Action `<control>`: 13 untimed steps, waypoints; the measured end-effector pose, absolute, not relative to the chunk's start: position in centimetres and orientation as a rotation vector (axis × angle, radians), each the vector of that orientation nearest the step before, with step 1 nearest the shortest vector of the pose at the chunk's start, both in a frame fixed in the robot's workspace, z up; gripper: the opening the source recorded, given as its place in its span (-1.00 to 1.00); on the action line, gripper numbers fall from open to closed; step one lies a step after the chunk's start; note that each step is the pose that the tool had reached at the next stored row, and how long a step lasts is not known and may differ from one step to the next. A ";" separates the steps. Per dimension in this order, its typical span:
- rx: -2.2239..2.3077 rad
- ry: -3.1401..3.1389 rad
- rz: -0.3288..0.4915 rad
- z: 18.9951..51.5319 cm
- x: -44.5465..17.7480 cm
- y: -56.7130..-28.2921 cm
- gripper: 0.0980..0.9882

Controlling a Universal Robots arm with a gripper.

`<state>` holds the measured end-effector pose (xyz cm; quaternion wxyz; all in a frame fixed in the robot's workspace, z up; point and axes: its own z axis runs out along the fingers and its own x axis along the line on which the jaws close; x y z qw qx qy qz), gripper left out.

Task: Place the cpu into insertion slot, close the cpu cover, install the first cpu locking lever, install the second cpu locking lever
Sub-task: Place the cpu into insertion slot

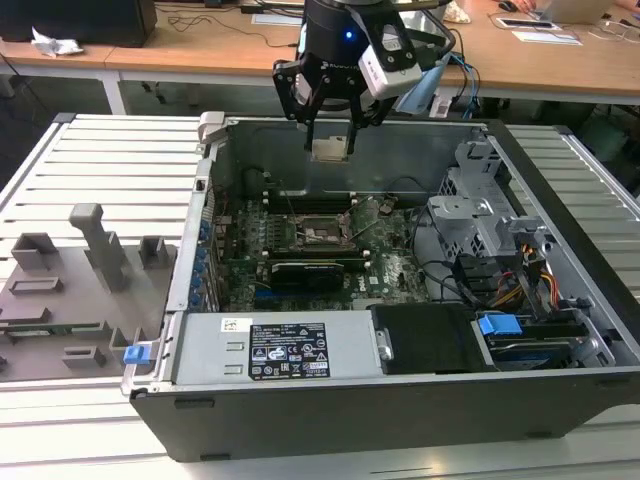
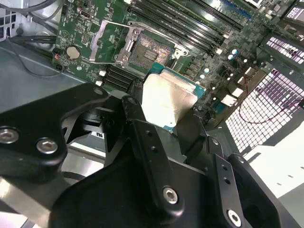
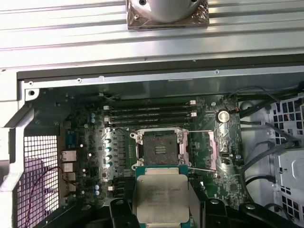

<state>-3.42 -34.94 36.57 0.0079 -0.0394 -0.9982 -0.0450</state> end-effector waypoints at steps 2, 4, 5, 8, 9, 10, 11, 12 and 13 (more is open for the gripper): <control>-0.173 -3.119 -0.141 36.6 -3.4 -34.9 -0.04; -0.200 -3.118 -0.142 36.6 -3.4 -34.9 -0.04; -0.208 -3.118 -0.142 36.6 -3.4 -34.9 -0.04; -0.254 -3.116 -0.142 36.5 -3.4 -34.9 -0.04; -0.261 -3.116 -0.142 36.5 -3.4 -34.9 -0.04; -0.263 -3.116 -0.142 36.5 -3.5 -34.9 -0.04; -0.264 -3.116 -0.142 36.5 -3.4 -34.9 -0.04; -0.267 -3.116 -0.142 36.5 -3.4 -34.9 -0.04; -0.271 -3.116 -0.142 36.4 -3.4 -34.9 -0.04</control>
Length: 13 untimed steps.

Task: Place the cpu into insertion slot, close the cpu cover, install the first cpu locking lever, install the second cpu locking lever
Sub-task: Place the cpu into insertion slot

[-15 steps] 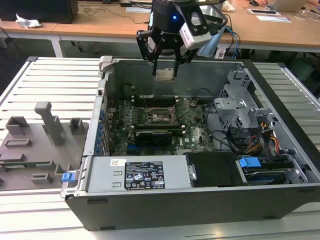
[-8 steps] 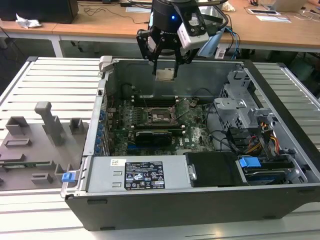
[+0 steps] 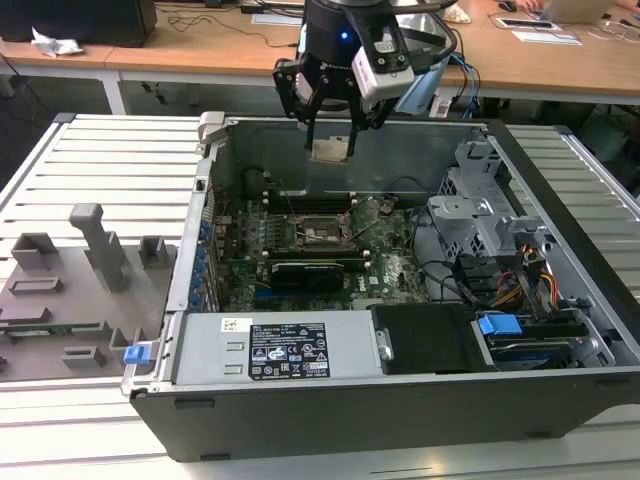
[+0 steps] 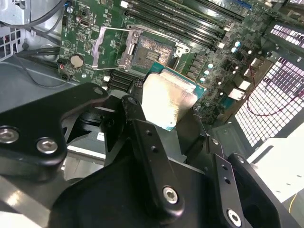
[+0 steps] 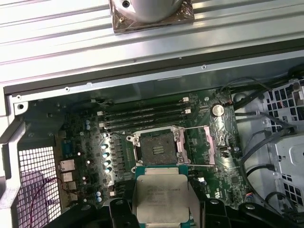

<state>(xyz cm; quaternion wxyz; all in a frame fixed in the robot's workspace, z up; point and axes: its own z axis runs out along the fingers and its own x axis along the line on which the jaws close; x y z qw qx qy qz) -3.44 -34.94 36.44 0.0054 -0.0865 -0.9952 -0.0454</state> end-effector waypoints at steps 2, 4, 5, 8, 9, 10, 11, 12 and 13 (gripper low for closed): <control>-0.289 -3.114 -0.142 36.4 -3.5 -34.9 -0.04; -0.303 -3.114 -0.143 36.4 -3.5 -34.9 -0.04; -0.310 -3.113 -0.143 36.4 -3.5 -34.9 -0.04; -0.339 -3.111 -0.143 36.3 -3.5 -34.9 -0.04; -0.347 -3.110 -0.143 36.3 -3.5 -34.9 -0.04; -0.353 -3.110 -0.143 36.3 -3.5 -34.9 -0.04; -0.361 -3.109 -0.143 36.3 -3.5 -34.9 -0.04; -0.367 -3.109 -0.143 36.3 -3.5 -34.9 -0.04; -0.370 -3.108 -0.143 36.3 -3.5 -34.9 -0.04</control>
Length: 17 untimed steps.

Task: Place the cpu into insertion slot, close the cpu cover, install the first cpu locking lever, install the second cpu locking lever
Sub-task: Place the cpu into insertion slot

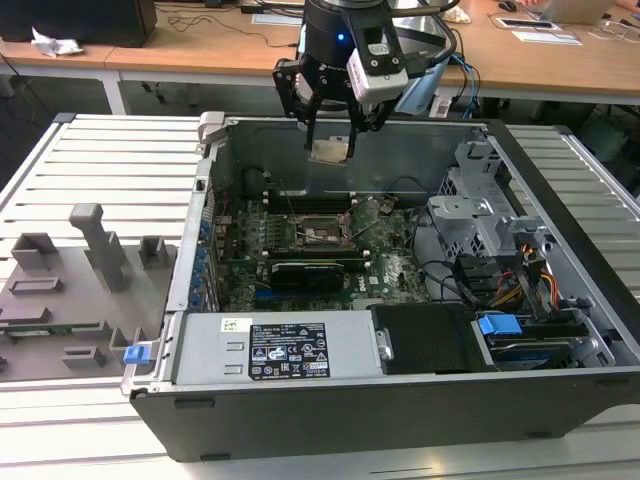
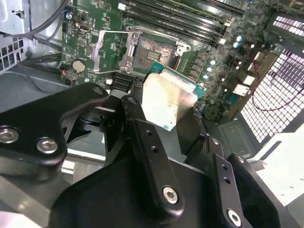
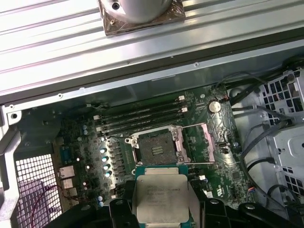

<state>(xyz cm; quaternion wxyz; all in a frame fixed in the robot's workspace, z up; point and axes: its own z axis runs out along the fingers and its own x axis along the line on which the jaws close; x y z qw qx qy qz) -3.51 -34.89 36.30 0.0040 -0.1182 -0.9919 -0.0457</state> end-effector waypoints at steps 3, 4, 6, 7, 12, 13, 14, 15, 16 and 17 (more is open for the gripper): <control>-0.384 -3.107 -0.144 36.2 -3.5 -34.9 -0.04; -0.389 -3.107 -0.143 36.2 -3.5 -34.9 -0.04; -0.398 -3.106 -0.143 36.2 -3.5 -34.9 -0.04; -0.404 -3.105 -0.143 36.2 -3.5 -34.9 -0.04; -0.427 -3.103 -0.144 36.1 -3.5 -34.9 -0.04; -0.430 -3.102 -0.144 36.1 -3.5 -34.9 -0.04; -0.431 -3.102 -0.144 36.1 -3.5 -34.9 -0.04; -0.432 -3.102 -0.144 36.1 -3.5 -34.9 -0.04; -0.433 -3.102 -0.144 36.1 -3.5 -34.9 -0.04; -0.434 -3.102 -0.144 36.1 -3.5 -34.9 -0.04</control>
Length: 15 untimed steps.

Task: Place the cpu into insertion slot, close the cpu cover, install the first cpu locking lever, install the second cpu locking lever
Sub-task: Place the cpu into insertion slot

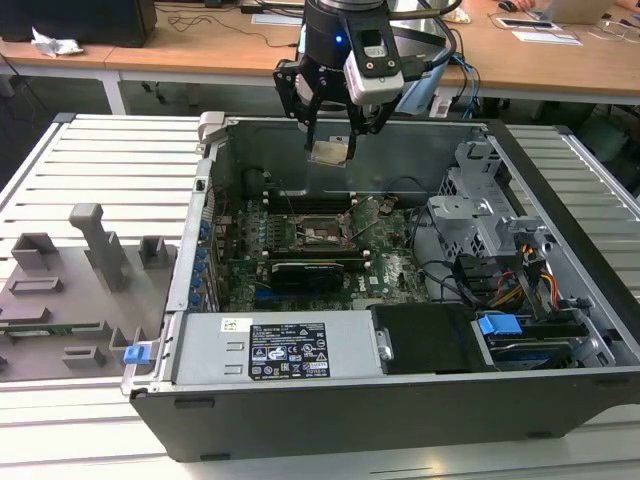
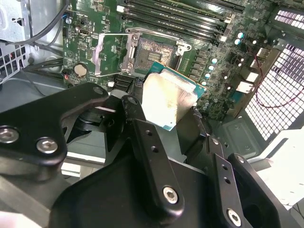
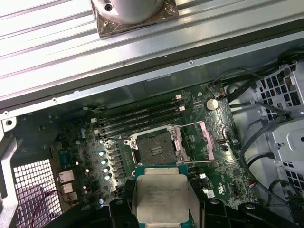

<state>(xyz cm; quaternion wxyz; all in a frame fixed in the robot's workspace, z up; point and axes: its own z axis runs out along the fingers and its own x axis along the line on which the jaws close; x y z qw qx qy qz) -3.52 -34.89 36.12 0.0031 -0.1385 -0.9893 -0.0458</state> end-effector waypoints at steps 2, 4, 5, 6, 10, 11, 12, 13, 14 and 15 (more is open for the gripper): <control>-0.435 -3.102 -0.144 36.1 -3.5 -34.9 -0.04; -0.436 -3.102 -0.144 36.1 -3.5 -34.9 -0.04; -0.437 -3.102 -0.144 36.1 -3.5 -34.9 -0.04; -0.440 -3.101 -0.144 36.1 -3.5 -34.9 -0.04; -0.445 -3.101 -0.144 36.1 -3.5 -34.9 -0.04; -0.449 -3.100 -0.144 36.0 -3.5 -34.9 -0.04; -0.456 -3.099 -0.145 36.0 -3.5 -34.9 -0.04; -0.461 -3.099 -0.145 36.0 -3.5 -34.9 -0.04; -0.463 -3.098 -0.145 36.0 -3.5 -34.9 -0.04; -0.469 -3.098 -0.146 36.0 -3.5 -34.9 -0.04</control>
